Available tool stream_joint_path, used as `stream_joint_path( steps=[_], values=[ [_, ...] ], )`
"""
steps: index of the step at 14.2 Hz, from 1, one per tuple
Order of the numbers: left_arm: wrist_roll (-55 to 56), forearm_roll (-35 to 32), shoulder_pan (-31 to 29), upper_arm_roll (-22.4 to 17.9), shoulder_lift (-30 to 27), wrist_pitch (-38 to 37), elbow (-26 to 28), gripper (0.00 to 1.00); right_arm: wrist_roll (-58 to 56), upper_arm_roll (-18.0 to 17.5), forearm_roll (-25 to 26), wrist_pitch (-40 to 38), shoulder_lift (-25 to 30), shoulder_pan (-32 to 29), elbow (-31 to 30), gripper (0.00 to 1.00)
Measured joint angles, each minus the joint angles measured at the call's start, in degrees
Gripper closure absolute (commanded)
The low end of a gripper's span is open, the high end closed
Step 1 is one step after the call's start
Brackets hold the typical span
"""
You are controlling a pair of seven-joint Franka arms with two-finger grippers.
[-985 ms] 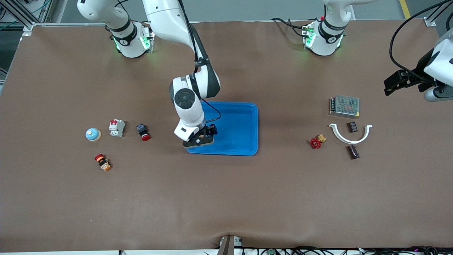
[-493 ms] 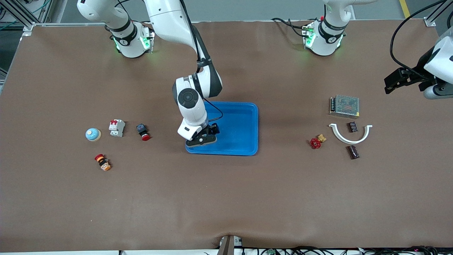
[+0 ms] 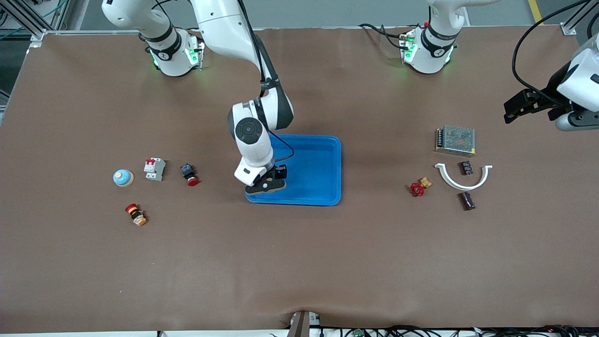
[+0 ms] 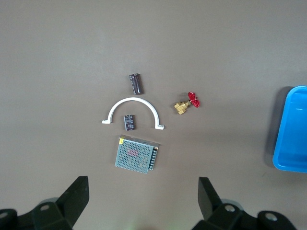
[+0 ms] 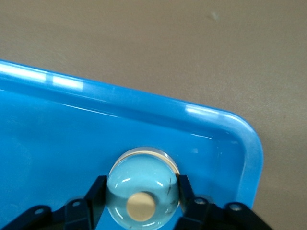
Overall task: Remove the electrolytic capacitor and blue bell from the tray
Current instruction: 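Grasp the second light-blue bell with the right gripper, then lift the bell out of the tray with the right gripper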
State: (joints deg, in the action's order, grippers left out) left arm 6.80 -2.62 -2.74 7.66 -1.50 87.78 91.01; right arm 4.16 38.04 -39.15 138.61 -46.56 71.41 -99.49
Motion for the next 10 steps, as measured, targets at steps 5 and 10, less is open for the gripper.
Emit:
stream_joint_path(
  steps=[5,10],
  values=[
    [0.0,0.0,0.0,0.0,0.0,0.0,0.2,0.0,-0.1,0.5,0.0,-3.1,0.3,0.1,1.0,0.67],
    [0.0,0.0,0.1,0.0,0.0,0.0,0.2,0.0,-6.6,9.2,0.2,-20.6,3.9,0.3,6.2,0.67]
  ],
)
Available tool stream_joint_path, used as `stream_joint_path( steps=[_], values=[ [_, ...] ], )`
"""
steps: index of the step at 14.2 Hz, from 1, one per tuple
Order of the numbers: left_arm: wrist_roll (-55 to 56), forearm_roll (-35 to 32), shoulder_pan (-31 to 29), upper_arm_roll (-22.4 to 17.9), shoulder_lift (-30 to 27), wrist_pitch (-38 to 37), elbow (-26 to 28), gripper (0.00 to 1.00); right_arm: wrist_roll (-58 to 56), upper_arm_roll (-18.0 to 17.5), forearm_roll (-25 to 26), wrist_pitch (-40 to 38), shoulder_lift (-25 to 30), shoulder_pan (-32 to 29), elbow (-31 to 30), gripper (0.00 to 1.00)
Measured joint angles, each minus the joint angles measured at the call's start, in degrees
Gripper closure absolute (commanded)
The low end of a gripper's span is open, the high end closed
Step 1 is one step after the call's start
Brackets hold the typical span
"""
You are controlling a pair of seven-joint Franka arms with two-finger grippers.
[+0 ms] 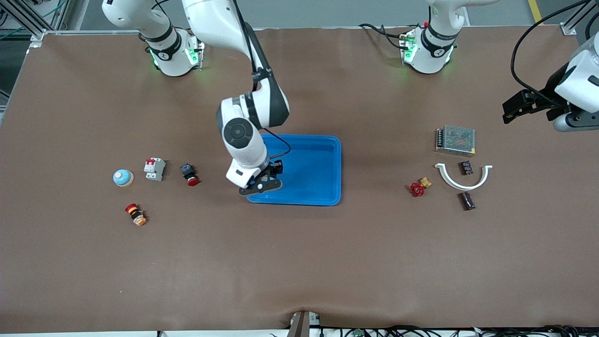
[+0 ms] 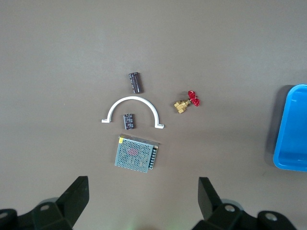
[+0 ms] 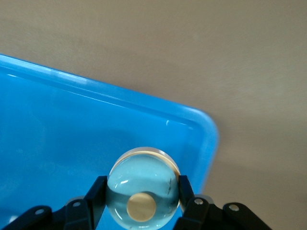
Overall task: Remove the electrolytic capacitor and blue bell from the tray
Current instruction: 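Lift the bell out of the tray with the right gripper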
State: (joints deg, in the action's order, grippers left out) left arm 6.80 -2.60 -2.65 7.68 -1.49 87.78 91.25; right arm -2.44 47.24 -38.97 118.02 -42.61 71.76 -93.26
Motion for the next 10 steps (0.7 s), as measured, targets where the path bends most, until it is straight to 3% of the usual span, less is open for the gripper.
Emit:
stream_joint_path(
  steps=[4,10],
  values=[
    [0.0,0.0,0.0,0.0,0.0,0.0,0.0,0.0,-13.8,8.4,0.0,-7.5,1.0,-0.3,1.6,0.67],
    [0.0,0.0,0.1,0.0,0.0,0.0,0.2,0.0,-32.4,13.1,0.0,-11.2,0.8,-4.8,1.0,0.67]
  ],
)
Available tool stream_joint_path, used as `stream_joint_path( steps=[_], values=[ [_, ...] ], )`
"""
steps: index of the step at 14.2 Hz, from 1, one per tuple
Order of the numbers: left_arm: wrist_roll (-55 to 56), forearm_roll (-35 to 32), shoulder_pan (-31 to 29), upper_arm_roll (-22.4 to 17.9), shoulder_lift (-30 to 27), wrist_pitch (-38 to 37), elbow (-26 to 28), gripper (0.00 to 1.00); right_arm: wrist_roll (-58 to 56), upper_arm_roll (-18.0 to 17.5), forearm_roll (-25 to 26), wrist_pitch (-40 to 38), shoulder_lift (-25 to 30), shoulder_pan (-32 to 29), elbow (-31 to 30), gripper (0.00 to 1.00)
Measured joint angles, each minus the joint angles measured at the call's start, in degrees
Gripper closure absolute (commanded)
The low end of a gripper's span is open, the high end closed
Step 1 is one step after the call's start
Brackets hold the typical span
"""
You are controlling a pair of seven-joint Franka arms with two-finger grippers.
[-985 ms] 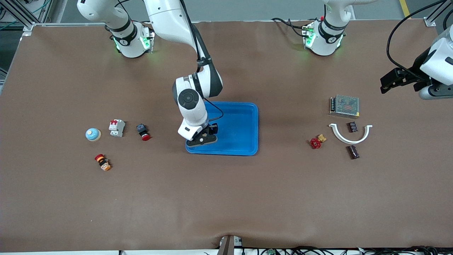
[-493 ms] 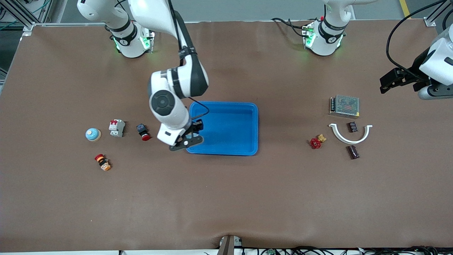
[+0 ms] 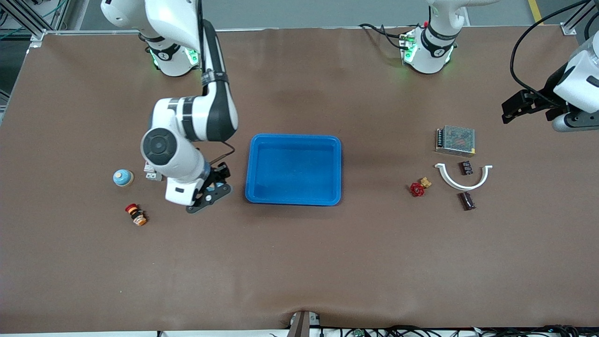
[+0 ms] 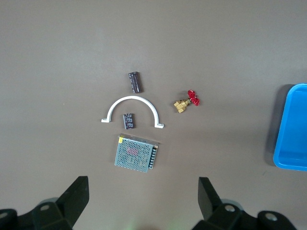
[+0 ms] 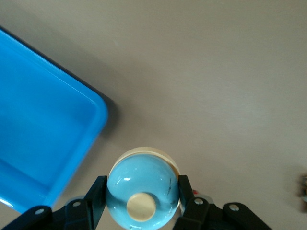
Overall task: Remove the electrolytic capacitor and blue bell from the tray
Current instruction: 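Lift the bell out of the tray with the right gripper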
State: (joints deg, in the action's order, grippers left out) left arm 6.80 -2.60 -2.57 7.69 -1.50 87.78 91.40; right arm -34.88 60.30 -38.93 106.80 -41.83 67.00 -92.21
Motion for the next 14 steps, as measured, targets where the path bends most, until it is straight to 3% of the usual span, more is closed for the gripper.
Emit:
stream_joint_path(
  steps=[6,14],
  values=[
    [0.0,0.0,0.0,0.0,0.0,0.0,0.2,0.0,-20.1,-0.1,-0.2,-0.3,-0.3,-10.8,-0.3,0.67],
    [0.0,0.0,0.1,0.0,0.0,0.0,0.5,0.0,-27.0,-8.9,-0.2,6.7,-1.1,-18.2,-0.5,0.67]
  ],
)
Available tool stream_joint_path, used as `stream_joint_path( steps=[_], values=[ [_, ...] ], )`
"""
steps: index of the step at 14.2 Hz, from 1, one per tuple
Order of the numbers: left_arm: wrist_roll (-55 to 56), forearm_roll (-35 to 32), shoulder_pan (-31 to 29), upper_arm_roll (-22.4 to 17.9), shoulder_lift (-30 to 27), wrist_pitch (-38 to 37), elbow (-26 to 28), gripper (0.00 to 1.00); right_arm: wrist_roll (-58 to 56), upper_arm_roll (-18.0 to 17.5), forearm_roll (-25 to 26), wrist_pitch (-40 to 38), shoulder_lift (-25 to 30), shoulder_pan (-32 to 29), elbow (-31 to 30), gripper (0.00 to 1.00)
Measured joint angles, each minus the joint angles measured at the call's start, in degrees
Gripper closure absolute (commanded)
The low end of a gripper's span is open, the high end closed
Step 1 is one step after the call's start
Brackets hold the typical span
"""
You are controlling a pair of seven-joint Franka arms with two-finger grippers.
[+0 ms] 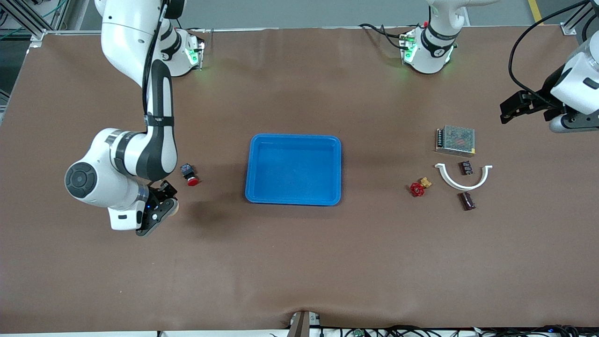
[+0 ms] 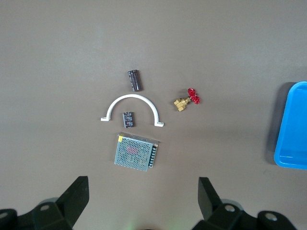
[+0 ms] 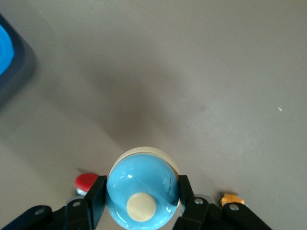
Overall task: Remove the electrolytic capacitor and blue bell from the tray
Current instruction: 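Lift the bell out of the tray with the right gripper, then lower the bell beside the red button and open the right gripper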
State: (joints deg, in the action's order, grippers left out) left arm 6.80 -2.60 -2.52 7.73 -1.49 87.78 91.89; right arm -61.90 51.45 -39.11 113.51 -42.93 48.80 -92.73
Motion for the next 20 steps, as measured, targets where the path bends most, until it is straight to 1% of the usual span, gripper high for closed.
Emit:
stream_joint_path(
  steps=[4,7,10,17,20],
  values=[
    [0.0,0.0,0.0,0.0,0.0,0.0,0.1,0.0,-3.6,-4.6,0.0,3.0,-0.6,-4.4,0.0,0.67],
    [0.0,0.0,0.0,0.0,0.0,0.0,0.1,0.0,-7.0,-5.8,0.0,4.3,-1.1,-5.4,-0.2,0.67],
    [0.0,0.0,0.0,0.0,0.0,0.0,0.1,0.0,-10.3,-7.3,0.0,7.4,-1.3,-5.4,-1.9,0.67],
    [0.0,0.0,0.0,0.0,0.0,0.0,0.4,0.0,-22.6,-7.7,0.0,10.7,-1.3,-5.6,-3.8,0.67],
    [0.0,0.0,0.0,0.0,0.0,0.0,0.4,0.0,-27.3,-8.8,0.0,13.1,-1.3,-6.2,-5.3,0.67]
  ],
)
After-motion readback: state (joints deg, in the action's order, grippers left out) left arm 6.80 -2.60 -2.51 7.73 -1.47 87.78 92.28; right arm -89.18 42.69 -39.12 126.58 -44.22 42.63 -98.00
